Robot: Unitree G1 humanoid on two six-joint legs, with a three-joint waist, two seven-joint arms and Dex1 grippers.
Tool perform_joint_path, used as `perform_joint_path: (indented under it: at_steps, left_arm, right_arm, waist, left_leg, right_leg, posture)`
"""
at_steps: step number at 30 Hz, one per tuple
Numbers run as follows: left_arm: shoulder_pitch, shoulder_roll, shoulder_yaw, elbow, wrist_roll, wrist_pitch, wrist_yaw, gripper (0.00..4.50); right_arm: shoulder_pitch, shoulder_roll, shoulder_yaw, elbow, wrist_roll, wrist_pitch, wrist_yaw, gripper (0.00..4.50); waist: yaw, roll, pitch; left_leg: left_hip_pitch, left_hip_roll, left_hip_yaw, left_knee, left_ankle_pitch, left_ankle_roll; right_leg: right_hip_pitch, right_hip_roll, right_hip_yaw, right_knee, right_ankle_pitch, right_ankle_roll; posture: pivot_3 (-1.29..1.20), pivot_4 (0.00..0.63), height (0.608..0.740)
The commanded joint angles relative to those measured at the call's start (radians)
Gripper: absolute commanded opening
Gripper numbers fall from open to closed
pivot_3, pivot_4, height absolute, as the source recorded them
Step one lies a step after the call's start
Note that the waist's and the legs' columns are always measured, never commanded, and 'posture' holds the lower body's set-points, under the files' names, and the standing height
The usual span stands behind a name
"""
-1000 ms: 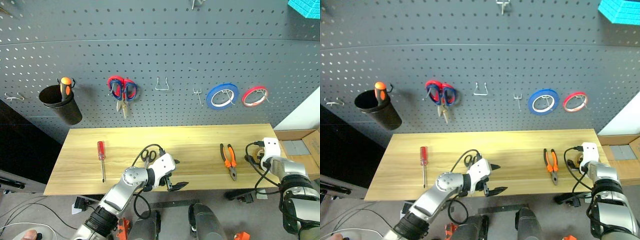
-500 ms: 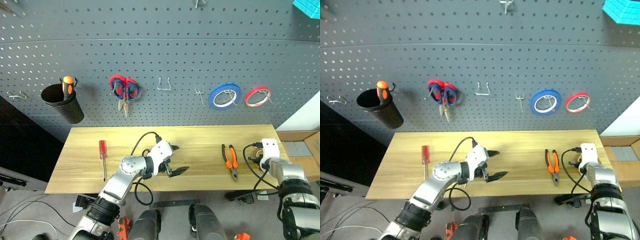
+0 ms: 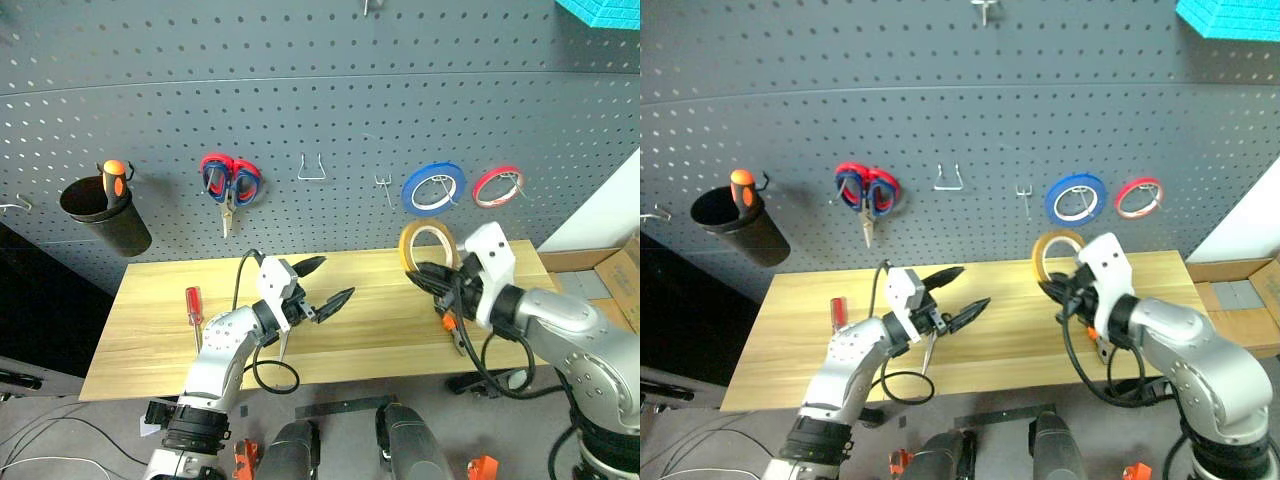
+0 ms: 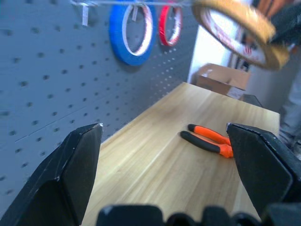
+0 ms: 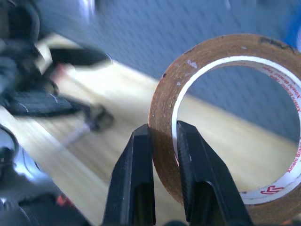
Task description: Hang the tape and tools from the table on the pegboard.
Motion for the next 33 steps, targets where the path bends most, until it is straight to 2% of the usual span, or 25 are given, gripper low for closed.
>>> perform_joint_path:
  at_steps: [1,10,17,19,21,25,26,27,28,30,31,33]
  left_arm:
    - [0.016,-0.003,0.024,-0.057,-0.010,-0.022,0.032,4.50]
    - [0.041,-0.016,0.021,-0.076,0.014,-0.040,0.098,4.50]
    - [0.053,-0.006,0.025,-0.086,0.024,-0.047,0.123,4.50]
    - [0.052,-0.006,0.026,-0.084,0.029,-0.047,0.134,4.50]
    - [0.048,-0.010,0.019,-0.078,0.034,-0.055,0.141,4.50]
    - [0.029,-0.021,0.000,-0.069,0.037,-0.059,0.139,4.50]
    - [0.023,-0.019,-0.009,-0.066,0.041,-0.057,0.131,4.50]
    - [0.019,-0.016,-0.017,-0.063,0.044,-0.058,0.122,4.50]
    - [0.017,-0.014,-0.026,-0.057,0.048,-0.061,0.114,4.50]
    - [0.014,-0.010,-0.040,-0.044,0.058,-0.062,0.105,4.50]
    - [0.013,-0.002,-0.054,-0.031,0.074,-0.067,0.098,4.50]
    - [0.023,0.026,-0.093,0.011,0.139,-0.116,0.081,4.50]
  right_arm:
    - [-0.057,0.008,0.025,0.021,-0.029,-0.042,-0.044,0.10]
    - [-0.132,0.049,0.143,0.173,-0.087,-0.159,-0.050,0.10]
    - [-0.208,0.111,0.263,0.423,-0.228,-0.324,-0.064,0.10]
    - [-0.227,0.132,0.267,0.493,-0.261,-0.356,-0.082,0.81]
    - [-0.238,0.147,0.275,0.544,-0.289,-0.384,-0.089,1.31]
    - [-0.231,0.156,0.274,0.539,-0.302,-0.379,-0.076,2.68]
    - [-0.222,0.149,0.269,0.517,-0.293,-0.362,-0.065,2.93]
    - [-0.211,0.135,0.265,0.490,-0.278,-0.335,-0.046,3.38]
    - [-0.192,0.106,0.264,0.447,-0.256,-0.292,-0.018,3.57]
    - [-0.145,0.038,0.254,0.360,-0.209,-0.195,0.036,4.28]
    - [-0.110,-0.003,0.240,0.313,-0.174,-0.145,0.069,4.48]
    - [-0.005,-0.091,0.208,0.236,-0.122,-0.099,0.131,4.48]
  waist:
    - [0.002,0.000,0.000]
    - [0.003,0.000,-0.002]
    - [0.003,-0.001,-0.008]
    - [0.004,-0.001,-0.008]
    - [0.004,-0.001,-0.008]
    - [0.005,-0.001,-0.008]
    - [0.005,-0.001,-0.008]
    - [0.004,-0.001,-0.008]
    - [0.005,-0.001,-0.008]
    - [0.007,-0.001,-0.008]
    - [0.008,-0.001,-0.008]
    - [0.008,-0.001,-0.008]
  left_leg:
    - [0.000,0.000,0.000,0.000,0.000,0.000]
    - [-0.004,-0.001,-0.001,-0.001,0.000,0.000]
    - [-0.003,-0.001,0.000,0.000,0.000,0.000]
    - [-0.003,-0.001,0.000,0.000,0.000,0.000]
    - [-0.003,-0.001,0.000,0.001,0.000,0.000]
    - [-0.003,-0.001,-0.001,0.001,0.000,0.000]
    - [-0.004,-0.001,-0.001,0.000,0.000,0.000]
    - [-0.004,-0.001,-0.001,0.001,0.000,0.000]
    - [-0.004,-0.001,-0.001,0.001,0.000,0.000]
    - [-0.004,-0.001,-0.002,0.001,0.000,0.000]
    - [-0.005,-0.001,-0.002,0.001,0.000,0.000]
    - [-0.005,-0.002,-0.002,0.001,0.000,0.000]
  right_leg:
    - [0.000,0.000,0.000,0.000,0.000,0.000]
    - [-0.004,0.000,0.000,0.000,0.004,-0.006]
    - [-0.004,0.004,0.000,0.002,0.004,-0.006]
    - [-0.004,0.004,0.000,0.002,0.004,-0.006]
    - [-0.004,0.004,0.000,0.002,0.004,-0.006]
    - [-0.004,0.004,0.000,0.002,0.004,-0.006]
    - [-0.004,0.004,0.000,0.002,0.004,-0.006]
    - [-0.004,0.004,0.000,0.002,0.004,-0.006]
    - [-0.004,0.004,0.000,0.002,0.004,-0.006]
    - [-0.004,0.004,0.000,0.002,0.004,-0.006]
    - [-0.004,0.004,0.000,0.001,0.004,-0.006]
    - [-0.004,0.004,0.000,0.001,0.004,-0.006]
  posture:
    - [-0.27,0.187,0.740]
    - [-0.23,0.160,0.740]
    - [-0.20,0.148,0.740]
    - [-0.19,0.153,0.740]
    - [-0.19,0.154,0.740]
    - [-0.19,0.169,0.740]
    - [-0.19,0.176,0.740]
    - [-0.19,0.180,0.740]
    - [-0.20,0.186,0.740]
    - [-0.21,0.196,0.740]
    - [-0.21,0.196,0.740]
    - [-0.22,0.215,0.740]
